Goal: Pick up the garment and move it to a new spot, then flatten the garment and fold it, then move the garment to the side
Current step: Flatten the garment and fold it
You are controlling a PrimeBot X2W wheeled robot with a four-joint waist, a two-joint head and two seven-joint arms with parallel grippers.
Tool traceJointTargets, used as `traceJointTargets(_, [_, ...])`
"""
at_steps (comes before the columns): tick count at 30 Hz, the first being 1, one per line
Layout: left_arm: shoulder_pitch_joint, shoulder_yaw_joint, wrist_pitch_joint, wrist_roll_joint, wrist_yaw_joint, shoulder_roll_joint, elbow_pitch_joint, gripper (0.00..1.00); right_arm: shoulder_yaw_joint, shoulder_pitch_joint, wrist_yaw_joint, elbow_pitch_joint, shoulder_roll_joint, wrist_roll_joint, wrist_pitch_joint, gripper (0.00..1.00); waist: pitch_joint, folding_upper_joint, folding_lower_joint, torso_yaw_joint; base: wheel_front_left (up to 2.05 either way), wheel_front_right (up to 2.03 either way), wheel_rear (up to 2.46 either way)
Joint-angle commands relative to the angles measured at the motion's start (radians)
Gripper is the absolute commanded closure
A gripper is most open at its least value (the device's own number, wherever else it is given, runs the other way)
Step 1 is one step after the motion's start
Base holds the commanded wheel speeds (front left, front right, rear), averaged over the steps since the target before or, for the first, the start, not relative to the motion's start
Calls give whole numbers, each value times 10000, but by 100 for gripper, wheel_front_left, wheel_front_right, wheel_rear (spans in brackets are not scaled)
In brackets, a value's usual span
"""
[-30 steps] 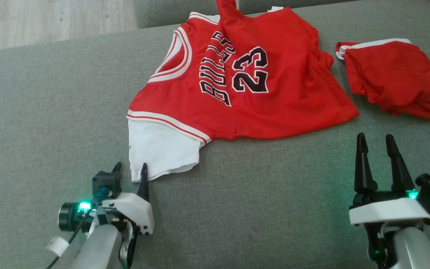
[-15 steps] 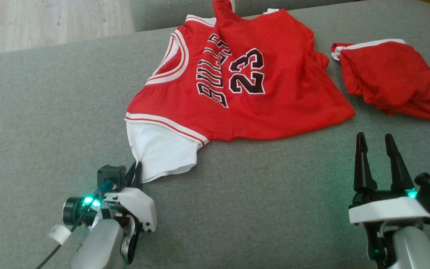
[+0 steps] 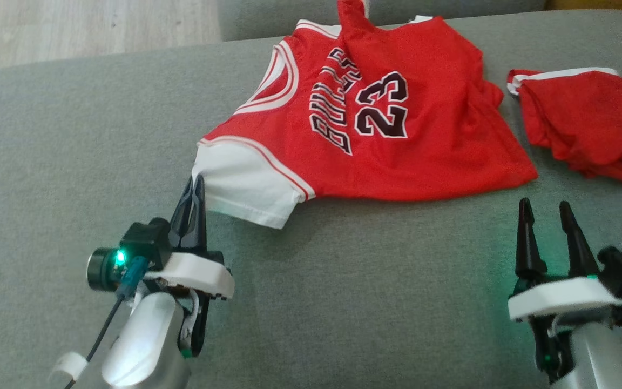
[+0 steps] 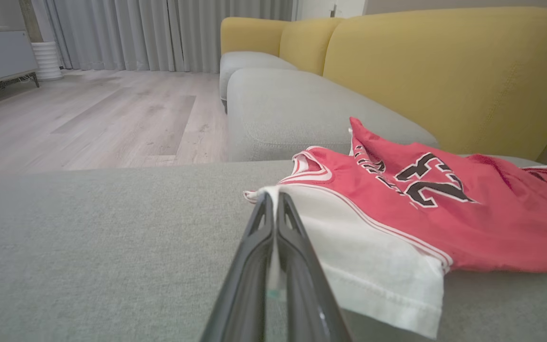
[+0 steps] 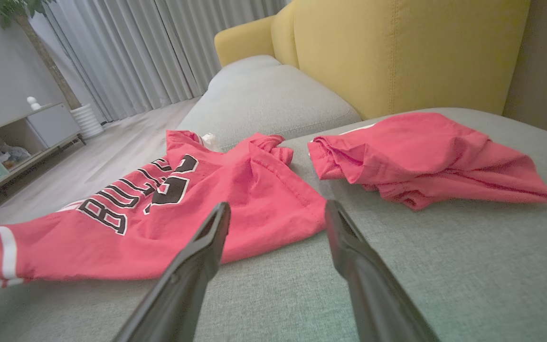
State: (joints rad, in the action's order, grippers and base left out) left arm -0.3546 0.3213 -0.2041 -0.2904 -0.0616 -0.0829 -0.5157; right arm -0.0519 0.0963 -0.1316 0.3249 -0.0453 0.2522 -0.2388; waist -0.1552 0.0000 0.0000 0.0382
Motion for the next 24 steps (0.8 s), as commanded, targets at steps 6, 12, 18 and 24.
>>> traceJointTargets(6, [-360,-388,-389,-7,-80,-91,1038,100,-411,1385,9,1121,-49,-381,626,0,-211,0,0,-351,0,0,0])
traceJointTargets(12, [-298,-241,-459,9,-21,-60,1286,100,-1296,2535,9,2857,-49,-555,881,0,-337,0,0,-588,0,0,0])
traceJointTargets(18, [-257,-83,-498,8,58,-27,1422,100,-2005,3609,9,4559,-49,-1213,802,0,-450,0,0,-748,0,0,0])
traceJointTargets(24, [-273,19,-514,16,71,-11,1491,100,-2386,4272,9,5803,-49,-1944,796,0,-537,0,0,-830,0,0,0])
